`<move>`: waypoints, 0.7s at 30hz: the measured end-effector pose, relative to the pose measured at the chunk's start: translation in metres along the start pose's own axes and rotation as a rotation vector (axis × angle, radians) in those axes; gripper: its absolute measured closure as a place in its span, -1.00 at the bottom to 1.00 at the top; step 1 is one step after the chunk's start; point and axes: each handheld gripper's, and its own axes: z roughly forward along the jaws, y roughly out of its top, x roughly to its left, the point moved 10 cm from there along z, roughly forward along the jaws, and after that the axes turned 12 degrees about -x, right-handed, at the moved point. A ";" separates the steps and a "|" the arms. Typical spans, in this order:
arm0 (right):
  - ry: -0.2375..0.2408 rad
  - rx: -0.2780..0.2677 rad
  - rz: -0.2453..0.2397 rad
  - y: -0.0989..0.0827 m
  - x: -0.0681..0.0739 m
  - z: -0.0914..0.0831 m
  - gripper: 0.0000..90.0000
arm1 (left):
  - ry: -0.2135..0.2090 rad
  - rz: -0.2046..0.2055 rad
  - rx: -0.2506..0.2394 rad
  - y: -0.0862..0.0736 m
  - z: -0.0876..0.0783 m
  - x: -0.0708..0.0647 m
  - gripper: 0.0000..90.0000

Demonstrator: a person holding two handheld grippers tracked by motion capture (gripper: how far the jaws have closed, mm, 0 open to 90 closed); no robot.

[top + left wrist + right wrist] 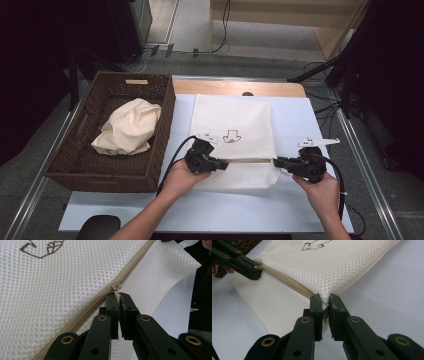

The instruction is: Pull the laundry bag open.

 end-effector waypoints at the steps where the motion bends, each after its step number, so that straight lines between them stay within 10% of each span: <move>1: 0.001 0.001 0.001 0.000 0.000 0.000 0.85 | -0.001 -0.001 -0.003 0.000 0.000 0.000 0.94; 21: -0.031 0.004 0.018 0.000 -0.013 -0.006 0.86 | 0.013 -0.011 -0.001 0.000 -0.002 0.006 0.94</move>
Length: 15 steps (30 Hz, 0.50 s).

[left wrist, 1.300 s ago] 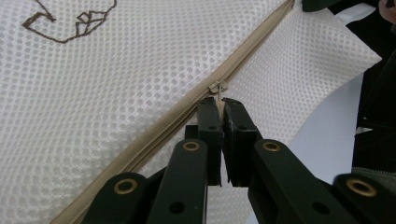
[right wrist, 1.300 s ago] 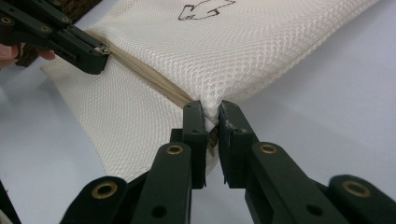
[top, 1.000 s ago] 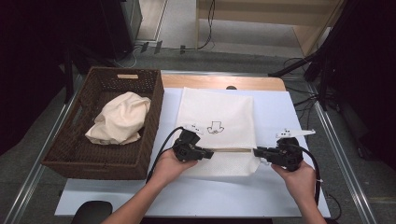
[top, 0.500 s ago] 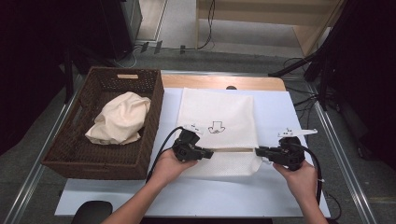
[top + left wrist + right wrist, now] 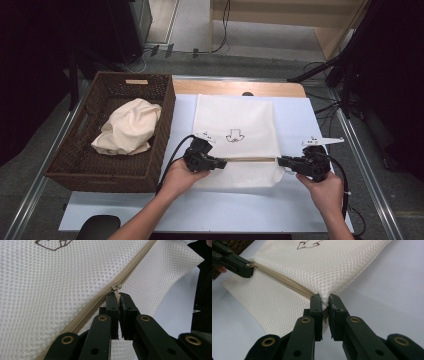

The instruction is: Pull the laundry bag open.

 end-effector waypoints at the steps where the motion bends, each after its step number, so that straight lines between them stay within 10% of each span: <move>1: 0.000 -0.001 -0.002 0.000 -0.001 -0.001 0.86 | 0.000 0.000 0.000 0.000 0.000 0.000 0.94; 15: 0.004 0.001 0.003 0.002 -0.006 -0.003 0.85 | 0.028 -0.022 -0.009 -0.003 -0.010 0.006 0.94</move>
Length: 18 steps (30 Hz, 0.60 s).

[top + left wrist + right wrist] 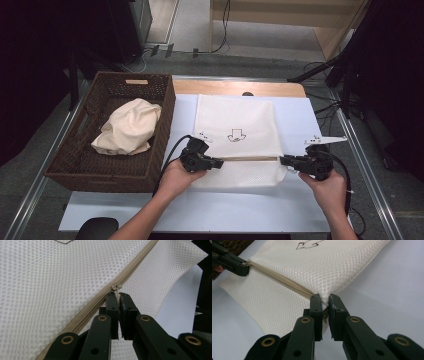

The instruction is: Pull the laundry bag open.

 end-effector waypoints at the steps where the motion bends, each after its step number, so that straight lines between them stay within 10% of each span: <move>1: 0.001 -0.001 -0.002 0.000 -0.001 0.000 0.85 | -0.001 0.002 -0.001 0.000 -0.001 0.000 0.94; 18: 0.050 0.020 -0.004 -0.007 0.003 -0.001 0.85 | 0.021 -0.011 -0.006 -0.008 -0.009 0.000 0.94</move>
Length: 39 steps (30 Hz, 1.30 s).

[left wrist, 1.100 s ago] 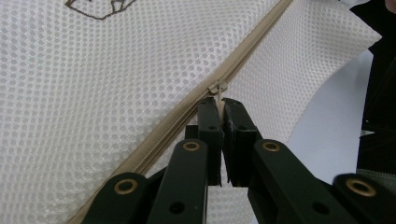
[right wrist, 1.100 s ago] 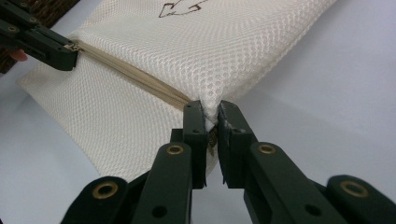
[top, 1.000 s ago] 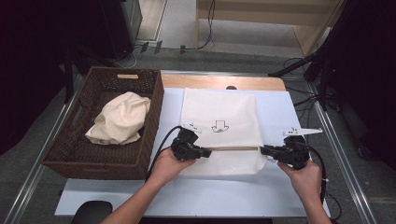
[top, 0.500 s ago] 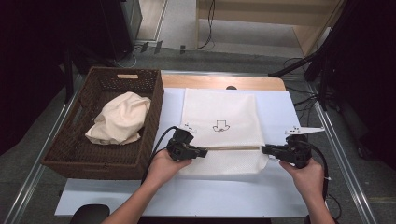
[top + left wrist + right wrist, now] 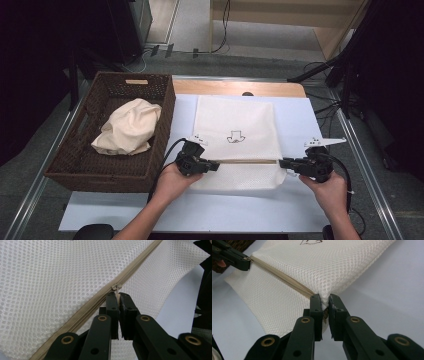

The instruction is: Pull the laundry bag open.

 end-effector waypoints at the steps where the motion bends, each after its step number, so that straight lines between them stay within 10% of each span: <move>1: 0.000 -0.004 0.004 0.000 -0.001 -0.001 0.85 | 0.002 -0.001 0.001 0.000 0.000 0.000 0.94; 39: -0.024 -0.017 0.033 0.004 -0.025 -0.006 0.85 | 0.118 0.000 -0.046 0.001 -0.021 0.016 0.94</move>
